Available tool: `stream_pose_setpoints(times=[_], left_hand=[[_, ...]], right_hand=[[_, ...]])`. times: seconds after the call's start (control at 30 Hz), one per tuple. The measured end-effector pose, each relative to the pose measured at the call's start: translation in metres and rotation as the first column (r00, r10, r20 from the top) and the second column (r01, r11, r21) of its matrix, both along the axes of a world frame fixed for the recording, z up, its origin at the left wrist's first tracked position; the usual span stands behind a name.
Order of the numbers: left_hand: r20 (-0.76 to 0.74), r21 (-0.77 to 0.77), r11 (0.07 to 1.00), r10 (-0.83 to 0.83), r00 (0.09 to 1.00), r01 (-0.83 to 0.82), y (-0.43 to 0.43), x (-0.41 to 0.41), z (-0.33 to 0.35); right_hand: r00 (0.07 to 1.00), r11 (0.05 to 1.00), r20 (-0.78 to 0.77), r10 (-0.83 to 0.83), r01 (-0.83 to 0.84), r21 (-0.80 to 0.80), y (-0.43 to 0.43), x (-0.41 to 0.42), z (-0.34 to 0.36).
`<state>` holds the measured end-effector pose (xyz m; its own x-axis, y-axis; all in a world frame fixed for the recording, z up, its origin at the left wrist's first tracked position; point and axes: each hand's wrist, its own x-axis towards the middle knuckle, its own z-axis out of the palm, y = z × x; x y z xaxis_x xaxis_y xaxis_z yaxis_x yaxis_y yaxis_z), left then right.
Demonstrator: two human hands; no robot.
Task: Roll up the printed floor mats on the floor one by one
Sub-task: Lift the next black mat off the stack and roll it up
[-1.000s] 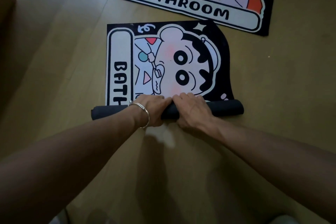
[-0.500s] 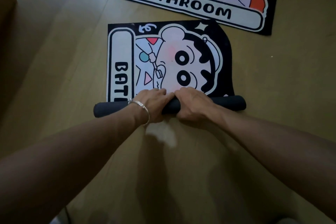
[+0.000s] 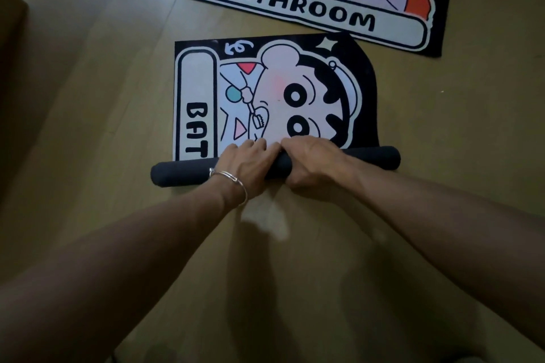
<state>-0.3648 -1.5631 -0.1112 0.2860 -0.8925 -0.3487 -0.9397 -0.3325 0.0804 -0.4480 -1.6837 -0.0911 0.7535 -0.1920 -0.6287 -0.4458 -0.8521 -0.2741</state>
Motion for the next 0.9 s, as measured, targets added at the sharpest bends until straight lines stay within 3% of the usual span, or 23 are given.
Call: stream_pose_setpoints(times=[0.13,0.2,0.33,0.4,0.57,0.63,0.73,0.8,0.9], left_hand=[[-0.231,0.182,0.983,0.072,0.970,-0.029,-0.018,0.011,0.007],[-0.278,0.220,0.975,0.070,0.958,-0.007,-0.021,0.013,0.010],[-0.079,0.033,0.999,0.011,0.997,-0.008,-0.005,0.005,0.004],[-0.096,0.013,0.999,0.042,0.995,-0.041,-0.004,0.004,0.002],[-0.237,0.111,0.993,0.076,0.968,-0.051,-0.017,0.012,0.004],[-0.149,0.080,0.996,0.043,0.988,-0.031,-0.011,0.010,0.002],[-0.054,-0.005,0.999,0.048,0.997,-0.048,-0.002,-0.001,-0.004],[-0.123,0.002,0.992,0.124,0.985,-0.125,-0.004,0.000,-0.002],[-0.250,0.058,0.987,0.159,0.955,-0.149,-0.011,0.009,0.001]], right_hand=[[0.971,0.947,0.196,0.136,-0.069,-0.315,0.014,-0.015,-0.011],[0.981,0.957,0.171,0.091,-0.039,-0.287,0.013,-0.014,-0.011],[1.000,0.999,-0.001,0.027,-0.027,-0.039,-0.003,0.002,-0.002],[0.998,0.996,0.024,0.049,-0.048,-0.069,-0.003,0.003,-0.002],[0.972,0.941,0.204,0.112,-0.038,-0.336,0.013,-0.013,-0.011],[0.983,0.949,0.153,0.101,-0.049,-0.313,0.011,-0.010,-0.009],[0.996,0.984,0.007,0.088,-0.086,-0.157,0.000,0.002,-0.003],[0.996,0.987,-0.013,0.091,-0.091,-0.132,-0.004,0.006,0.000],[0.982,0.956,0.142,0.125,-0.080,-0.282,0.003,-0.003,-0.005]])
